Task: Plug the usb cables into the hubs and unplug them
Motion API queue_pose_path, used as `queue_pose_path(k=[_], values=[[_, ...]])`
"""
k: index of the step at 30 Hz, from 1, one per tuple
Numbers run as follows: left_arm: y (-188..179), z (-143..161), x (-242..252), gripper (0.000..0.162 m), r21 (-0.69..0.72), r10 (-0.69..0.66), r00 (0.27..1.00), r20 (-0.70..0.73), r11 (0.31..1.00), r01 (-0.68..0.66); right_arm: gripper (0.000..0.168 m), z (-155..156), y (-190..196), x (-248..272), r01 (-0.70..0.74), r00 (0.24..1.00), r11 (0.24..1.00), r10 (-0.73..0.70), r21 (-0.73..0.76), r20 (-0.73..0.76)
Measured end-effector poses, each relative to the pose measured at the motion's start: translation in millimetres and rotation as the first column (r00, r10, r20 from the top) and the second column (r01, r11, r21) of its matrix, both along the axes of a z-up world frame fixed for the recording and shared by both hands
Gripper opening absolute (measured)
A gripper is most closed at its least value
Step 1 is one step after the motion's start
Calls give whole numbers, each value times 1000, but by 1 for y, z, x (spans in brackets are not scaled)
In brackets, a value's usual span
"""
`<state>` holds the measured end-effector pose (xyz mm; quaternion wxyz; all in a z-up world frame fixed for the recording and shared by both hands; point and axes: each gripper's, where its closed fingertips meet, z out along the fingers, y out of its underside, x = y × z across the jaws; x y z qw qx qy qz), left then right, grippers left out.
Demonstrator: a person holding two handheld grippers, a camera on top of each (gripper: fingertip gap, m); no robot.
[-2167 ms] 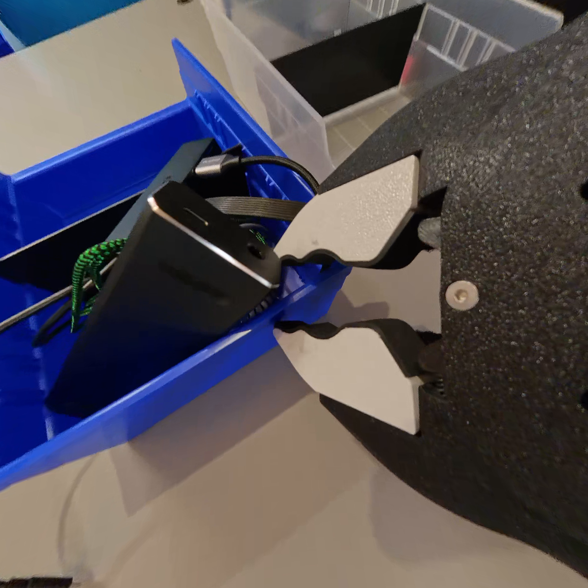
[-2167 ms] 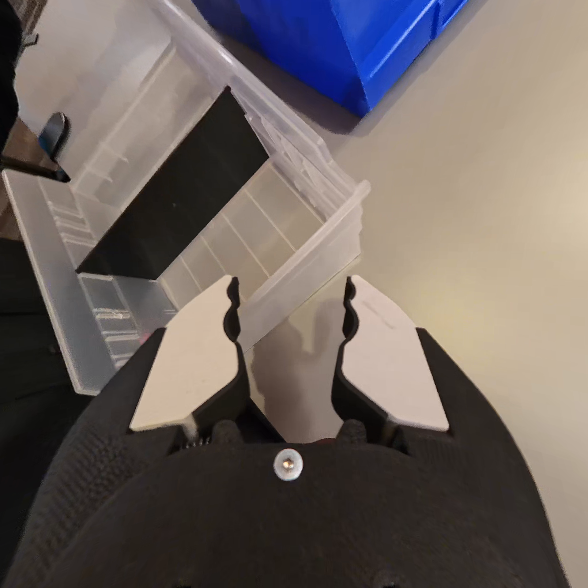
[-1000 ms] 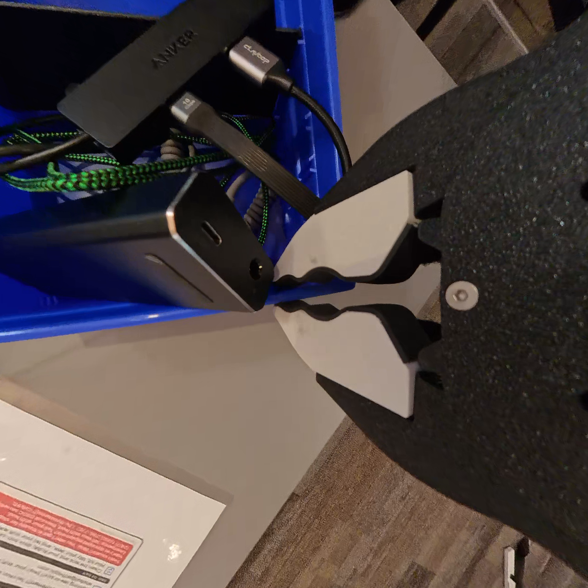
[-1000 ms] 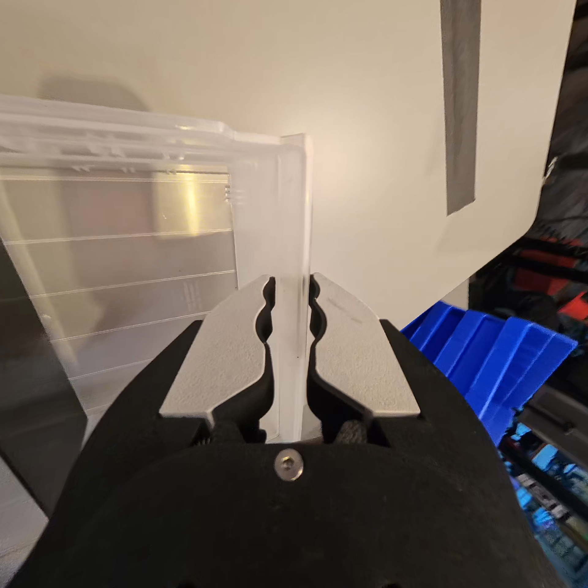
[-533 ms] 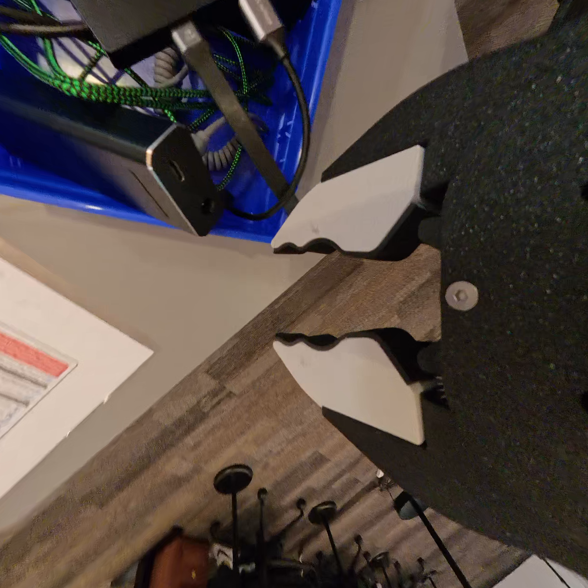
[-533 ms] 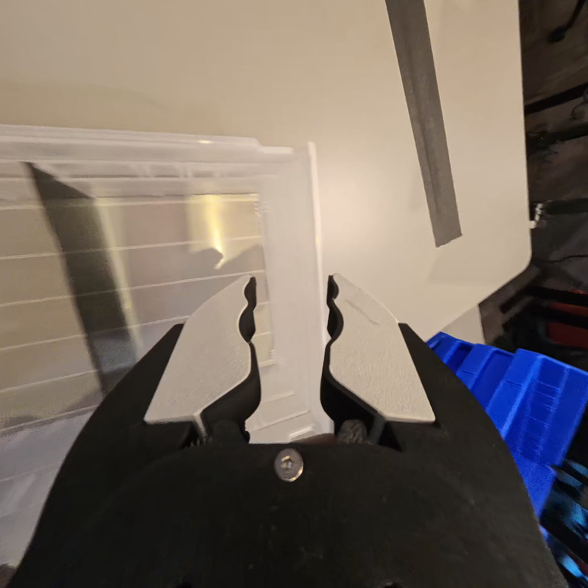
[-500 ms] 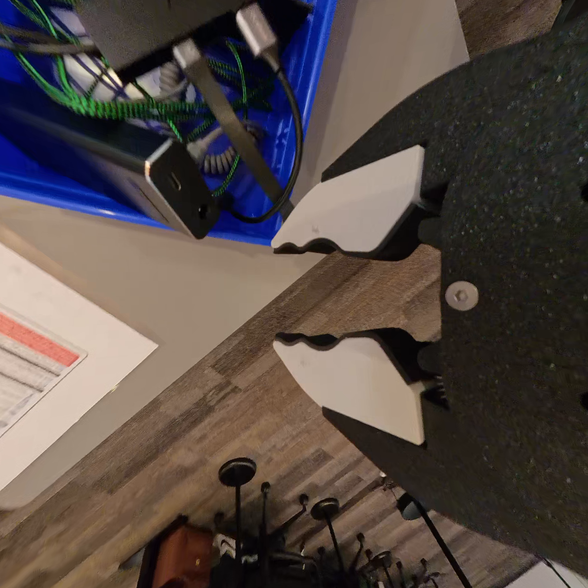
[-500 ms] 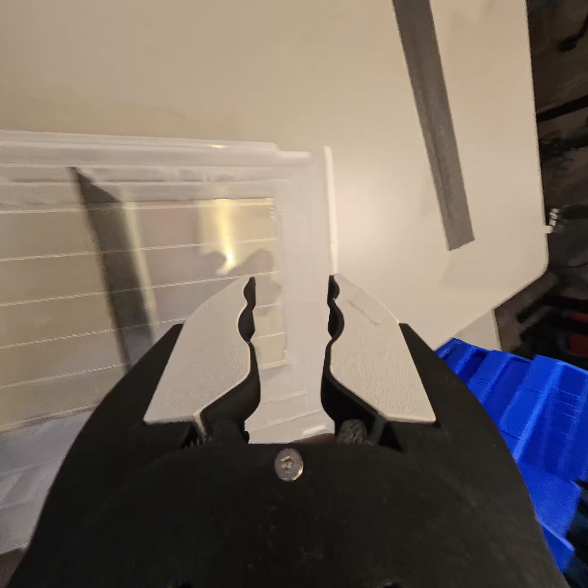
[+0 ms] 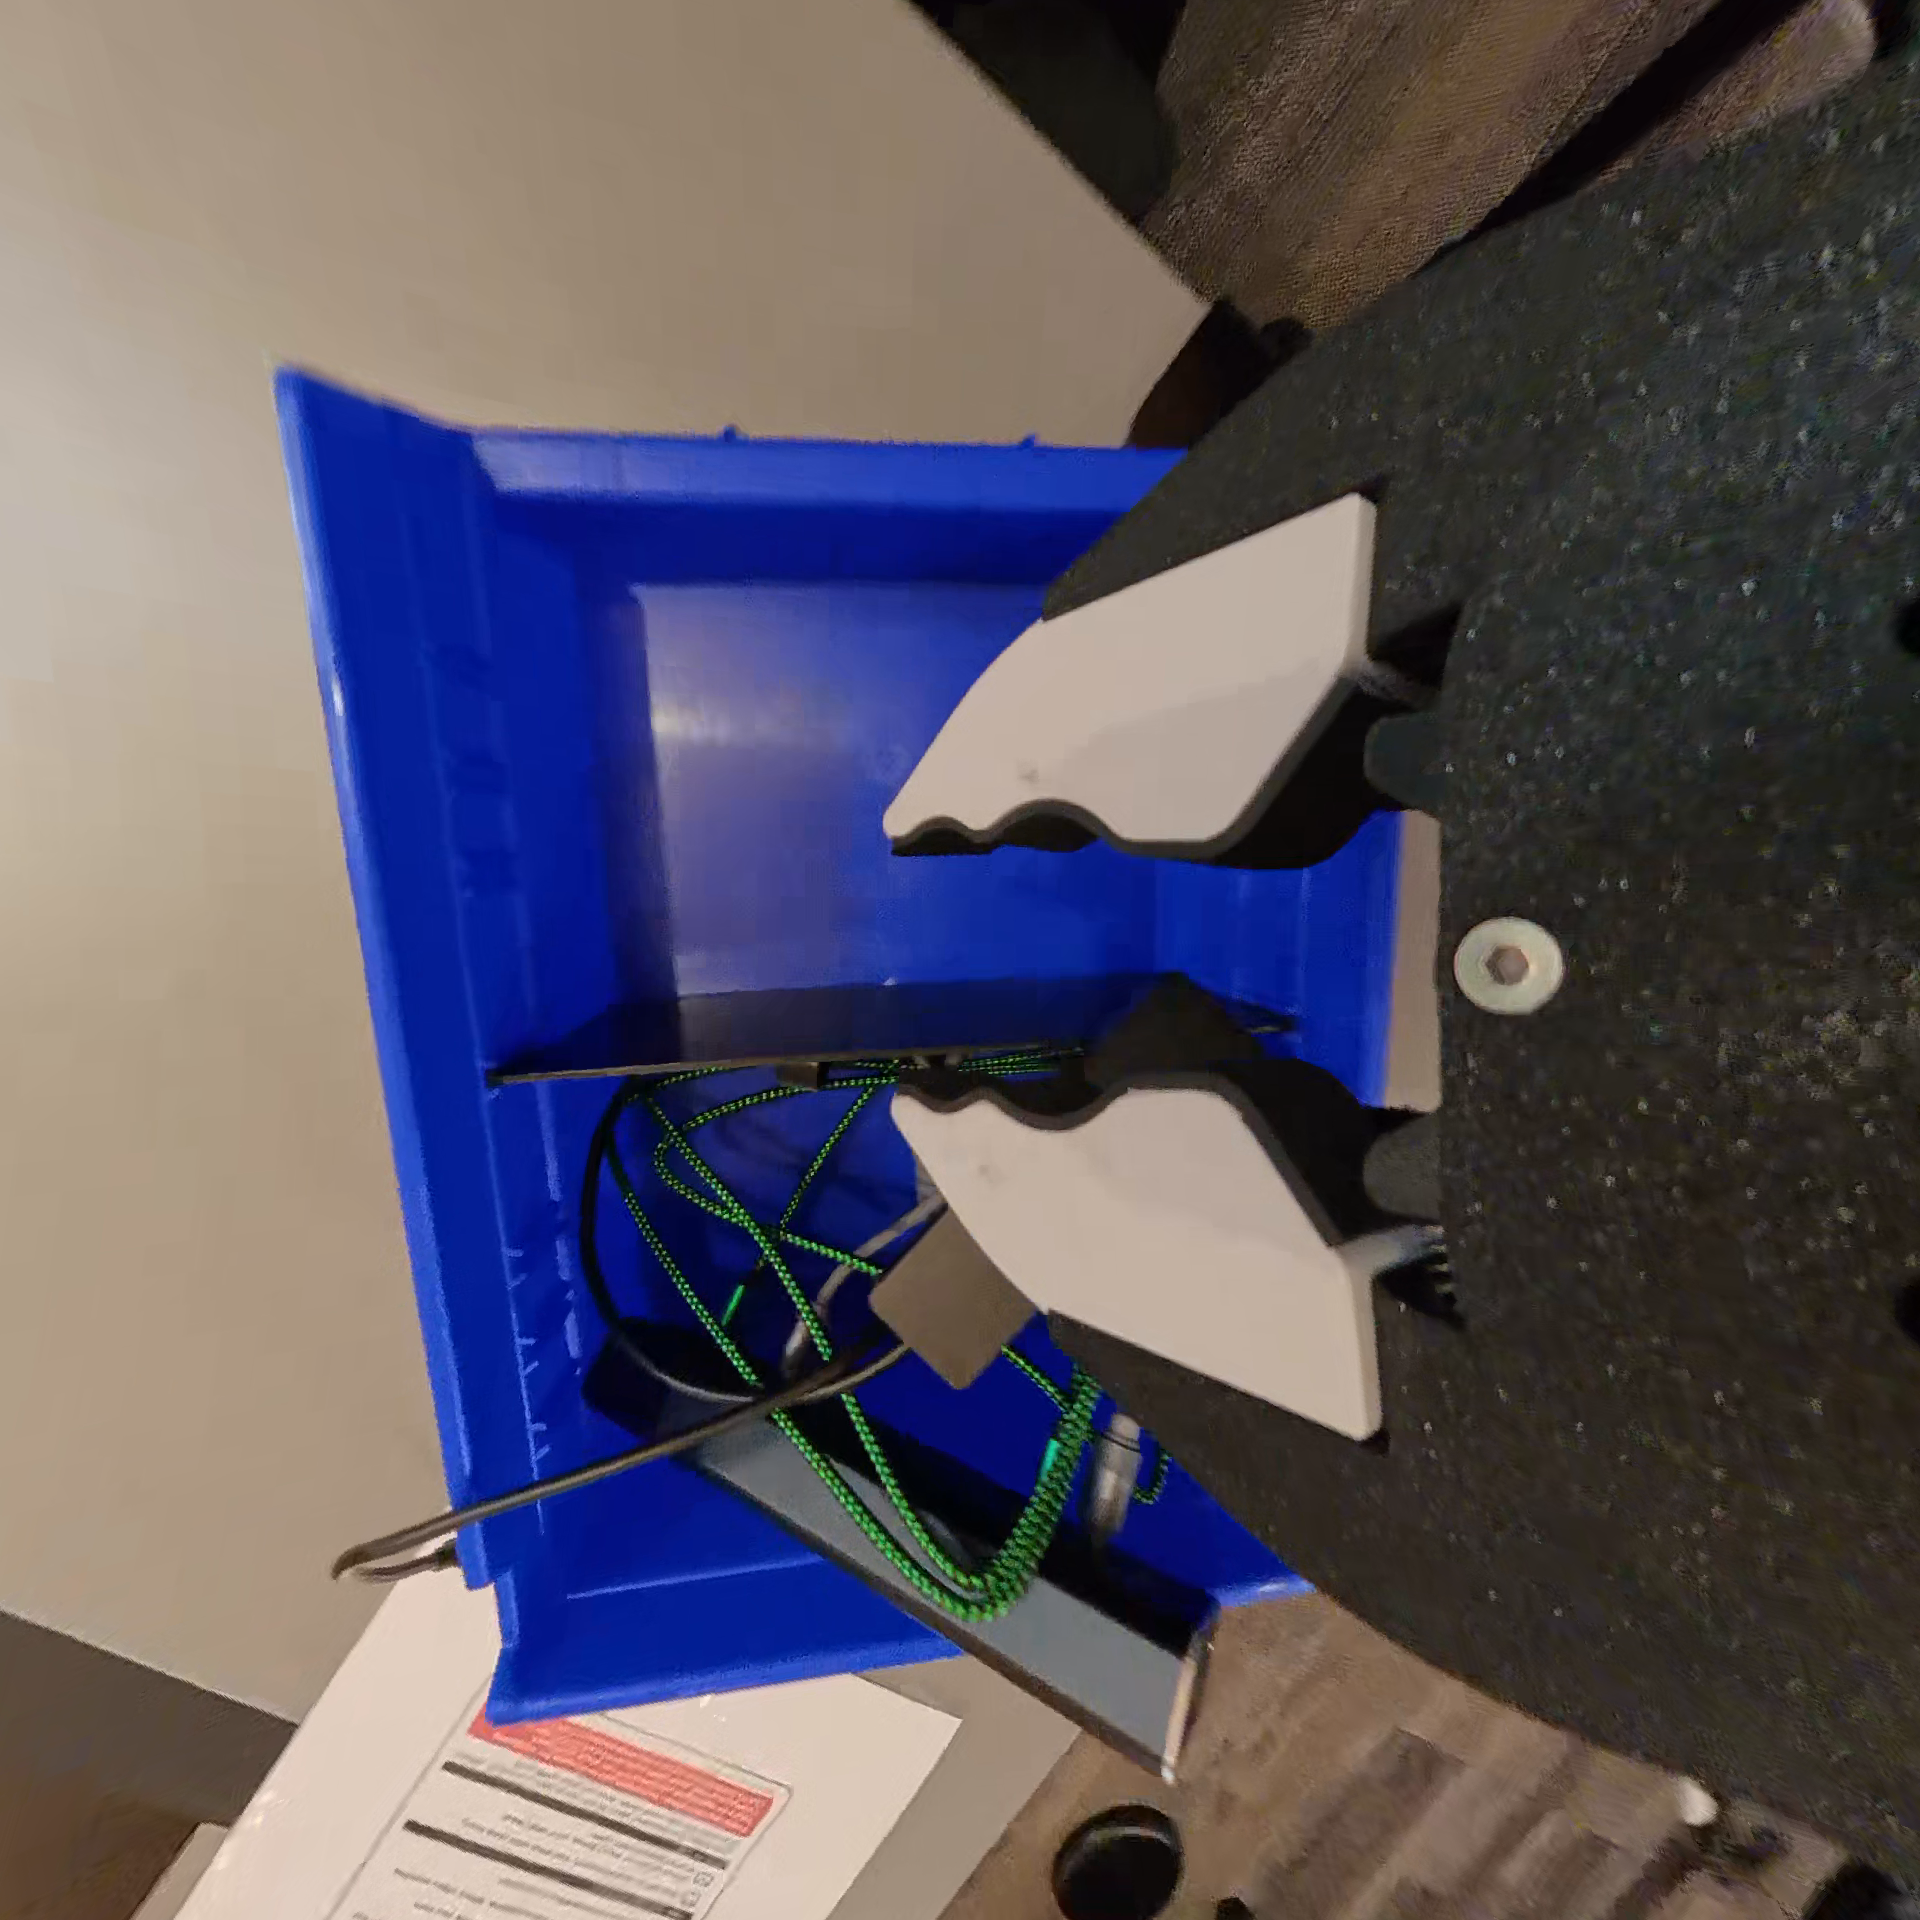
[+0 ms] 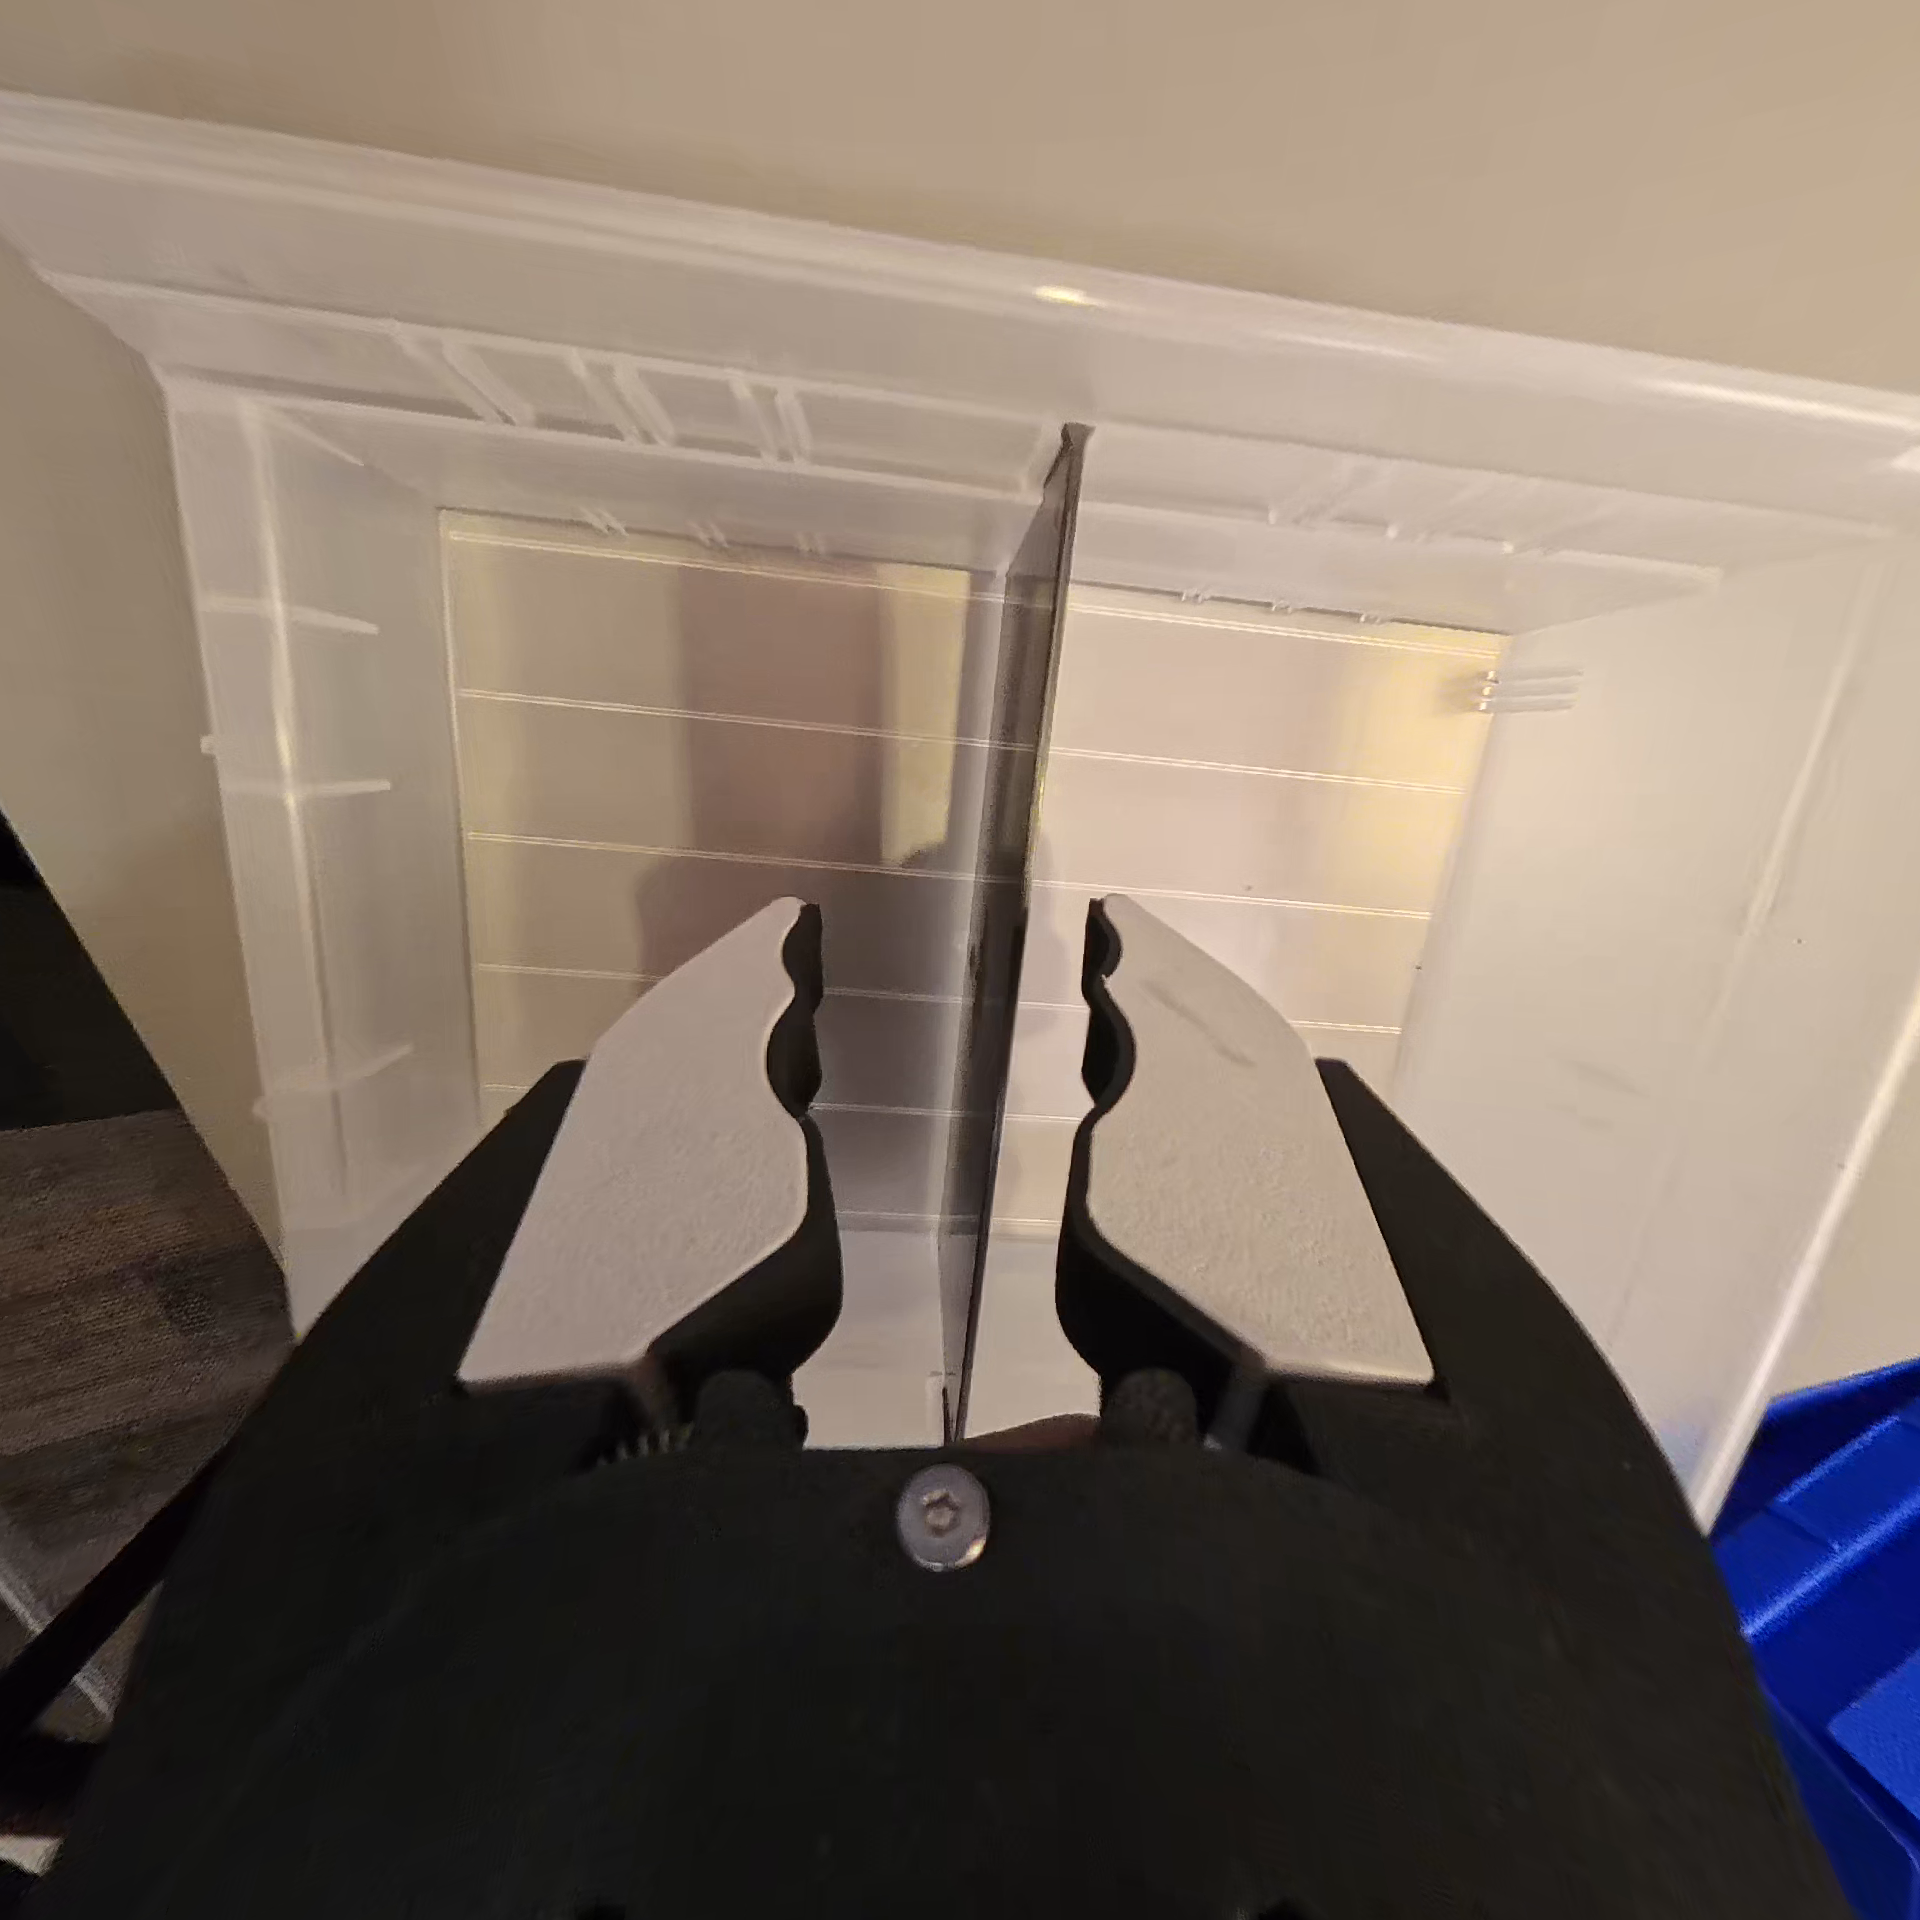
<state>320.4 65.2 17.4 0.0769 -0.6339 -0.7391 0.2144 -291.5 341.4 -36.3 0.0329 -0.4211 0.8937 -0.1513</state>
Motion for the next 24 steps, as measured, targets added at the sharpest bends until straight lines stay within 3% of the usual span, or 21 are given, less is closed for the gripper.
queue_pose_path(k=[1, 5, 9, 11, 15, 21, 24], values=[[-4, -10, -4, 40, -6, 22, 999, 33, 1000, -21, 47, -3, -1, -1, 3, 1000, 1000, -3, 4, -19], [-24, -50, 3, 36, -105, 102, 962, 253, 991, -78, 39, -17, 1, -6, 11, 996, 999, -8, 33, -91], [-39, -72, 13, 24, -187, 143, 920, 364, 979, -78, 19, -29, 4, -16, 9, 983, 999, 0, 47, -182], [-37, -72, 12, 17, -195, 94, 915, 392, 981, -18, 7, -29, 2, -20, 14, 979, 999, -7, 31, -205], [-36, -71, 12, 17, -233, -21, 890, 456, 962, 143, 5, -29, 3, -21, -8, 981, 999, 17, 49, -192], [-32, -72, 17, 15, -149, -195, 869, 455, 945, 290, 4, -29, 4, -34, -47, 979, 996, 60, 72, -196], [-30, -72, 21, 13, -113, -321, 833, 451, 905, 410, 4, -29, 2, -49, -61, 971, 995, 78, 84, -224]])
